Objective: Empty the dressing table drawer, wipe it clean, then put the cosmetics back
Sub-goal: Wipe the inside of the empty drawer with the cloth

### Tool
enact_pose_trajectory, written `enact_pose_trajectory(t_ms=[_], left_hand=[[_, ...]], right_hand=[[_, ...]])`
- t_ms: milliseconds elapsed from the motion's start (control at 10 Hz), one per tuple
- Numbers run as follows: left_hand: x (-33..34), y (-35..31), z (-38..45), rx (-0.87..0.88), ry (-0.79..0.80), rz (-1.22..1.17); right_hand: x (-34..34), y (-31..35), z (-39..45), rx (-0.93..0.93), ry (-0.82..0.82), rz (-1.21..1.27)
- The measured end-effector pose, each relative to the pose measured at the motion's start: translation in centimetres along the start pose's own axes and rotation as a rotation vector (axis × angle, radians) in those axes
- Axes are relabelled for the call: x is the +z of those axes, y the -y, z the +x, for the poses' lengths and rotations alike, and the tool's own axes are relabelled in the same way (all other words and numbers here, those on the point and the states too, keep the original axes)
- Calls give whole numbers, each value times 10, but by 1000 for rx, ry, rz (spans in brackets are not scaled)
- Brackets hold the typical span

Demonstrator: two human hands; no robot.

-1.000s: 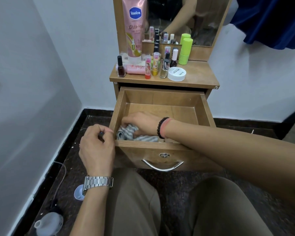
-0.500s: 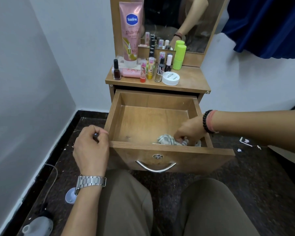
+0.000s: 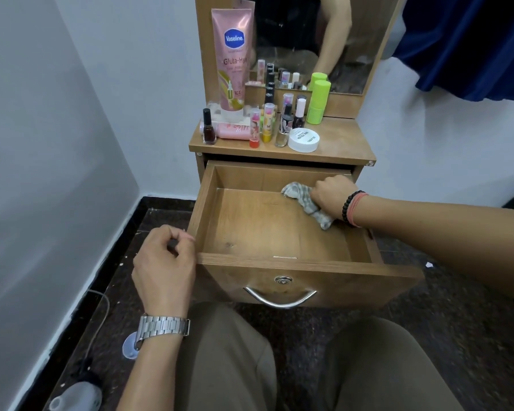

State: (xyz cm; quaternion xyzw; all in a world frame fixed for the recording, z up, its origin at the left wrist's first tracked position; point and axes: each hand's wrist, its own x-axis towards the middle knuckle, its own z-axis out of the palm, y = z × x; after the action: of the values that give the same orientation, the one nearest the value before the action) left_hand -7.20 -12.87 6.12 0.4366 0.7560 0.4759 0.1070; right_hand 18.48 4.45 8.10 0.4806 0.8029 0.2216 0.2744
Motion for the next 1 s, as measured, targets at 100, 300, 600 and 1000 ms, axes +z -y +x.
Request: enact_pose_trajectory(t_ms=[100,300,600,1000], left_hand=[[1,-1,1,-8,-5,10],[1,-1,2,-14,-6,1],[-1,-4,0,-24,14,-37],[0,-3,0,-12,8,-7]], right_hand=[[3,4,11,78,-24,59],[-3,6,6,275,19,480],[23,25,-1,686,113,2185],[-33,52,24,1026,-128,2495]])
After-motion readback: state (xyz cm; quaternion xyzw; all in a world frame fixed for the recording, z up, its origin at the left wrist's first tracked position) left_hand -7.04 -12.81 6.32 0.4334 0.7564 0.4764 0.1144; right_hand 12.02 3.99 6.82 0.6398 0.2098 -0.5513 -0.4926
